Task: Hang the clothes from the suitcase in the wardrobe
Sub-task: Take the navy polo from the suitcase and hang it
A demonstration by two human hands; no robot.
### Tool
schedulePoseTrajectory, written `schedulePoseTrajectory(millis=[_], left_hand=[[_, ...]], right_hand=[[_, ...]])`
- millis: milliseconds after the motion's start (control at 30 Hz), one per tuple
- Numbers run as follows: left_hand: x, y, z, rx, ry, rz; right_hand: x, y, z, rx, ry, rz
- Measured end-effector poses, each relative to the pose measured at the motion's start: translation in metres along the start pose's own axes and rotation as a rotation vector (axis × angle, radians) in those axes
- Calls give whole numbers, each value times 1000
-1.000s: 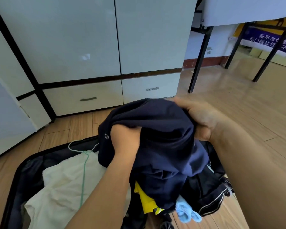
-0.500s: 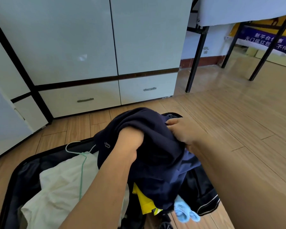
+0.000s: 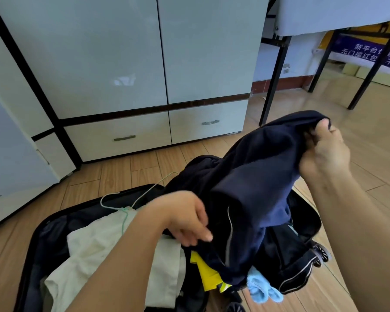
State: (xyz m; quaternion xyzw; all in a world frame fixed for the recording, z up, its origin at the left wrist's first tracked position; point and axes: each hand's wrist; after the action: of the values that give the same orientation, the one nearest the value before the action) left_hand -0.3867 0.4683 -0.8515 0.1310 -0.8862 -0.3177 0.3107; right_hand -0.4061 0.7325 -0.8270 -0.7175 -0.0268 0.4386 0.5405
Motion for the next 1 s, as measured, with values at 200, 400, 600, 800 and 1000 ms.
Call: schedulePoseTrajectory(millis=[200,400,600,800,1000], left_hand=[[11,1,9,-212,825,-272],[10,14,9,-500,456,-303],[-6,20,15,-439,417,-191],[28,23,5,-530,969,-1110],[49,-1,2,-554,786,-1666]], right_hand=[[-13,-10,-28,-499,-506,54],[-31,-4,-65,-641,-705,-146],[-28,0,-52,-230,-723,-454],[-8,-7,-38,-365,-883,-932],[-13,3,-65,-598,-1378,-1310]])
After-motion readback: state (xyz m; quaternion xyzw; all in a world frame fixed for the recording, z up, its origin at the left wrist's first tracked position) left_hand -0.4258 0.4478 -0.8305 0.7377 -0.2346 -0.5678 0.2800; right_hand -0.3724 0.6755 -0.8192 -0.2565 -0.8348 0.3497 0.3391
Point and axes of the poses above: each hand's wrist, its own z-axis towards the middle knuckle, its own x-axis out of the back of the hand, y = z × x, and after that the axes turned 1 degree about y, right-handed
